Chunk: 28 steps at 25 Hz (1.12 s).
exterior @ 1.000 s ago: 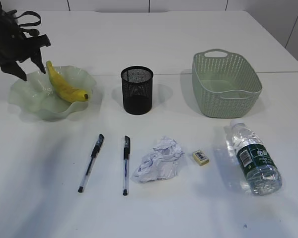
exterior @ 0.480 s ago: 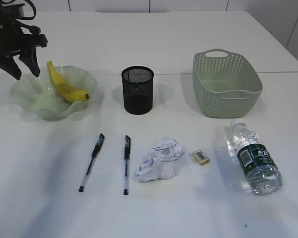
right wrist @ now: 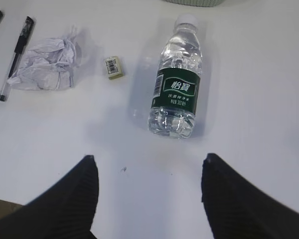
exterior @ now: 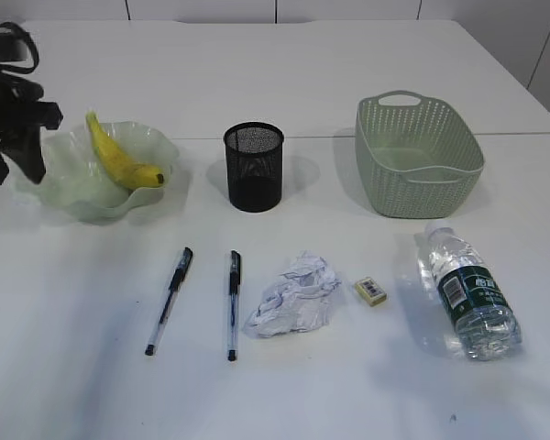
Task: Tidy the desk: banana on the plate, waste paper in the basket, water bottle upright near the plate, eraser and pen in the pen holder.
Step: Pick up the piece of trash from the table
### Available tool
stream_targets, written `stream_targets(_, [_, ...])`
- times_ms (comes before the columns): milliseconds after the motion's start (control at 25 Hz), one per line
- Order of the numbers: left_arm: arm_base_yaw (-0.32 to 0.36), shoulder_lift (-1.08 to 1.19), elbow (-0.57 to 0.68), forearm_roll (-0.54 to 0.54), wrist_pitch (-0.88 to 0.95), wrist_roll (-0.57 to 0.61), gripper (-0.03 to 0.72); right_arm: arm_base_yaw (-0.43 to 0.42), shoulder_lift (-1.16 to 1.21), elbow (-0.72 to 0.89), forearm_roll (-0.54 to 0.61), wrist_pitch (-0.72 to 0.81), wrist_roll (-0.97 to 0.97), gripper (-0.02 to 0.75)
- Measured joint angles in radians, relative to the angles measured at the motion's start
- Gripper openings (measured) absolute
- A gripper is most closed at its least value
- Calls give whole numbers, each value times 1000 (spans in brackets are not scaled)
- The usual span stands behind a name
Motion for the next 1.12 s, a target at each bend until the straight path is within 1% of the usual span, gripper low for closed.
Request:
stream_targets(200, [0, -175, 273, 0, -105, 8, 321, 0, 0, 0, 6, 4, 0, 485])
stream_targets(320, [0, -267, 408, -4, -127, 29, 320, 0, 0, -2, 8, 4, 0, 485])
stream_targets(480, [0, -386, 553, -6, -150, 55, 320, 0, 0, -2, 14, 4, 0, 485])
stream_targets(600, [0, -471, 636, -8, -176, 61, 320, 0, 4, -2, 21, 4, 0, 485])
stream_targets(720, [0, -546, 696, -32, -183, 61, 316, 0, 23, -6, 33, 4, 0, 485])
stream_targets(920, [0, -628, 760, -50, -188, 61, 311, 0, 81, -43, 45, 4, 0, 485])
stream_targets(1120, [0, -639, 803, -52, -215, 63, 309, 0, 145, -101, 52, 6, -14, 485])
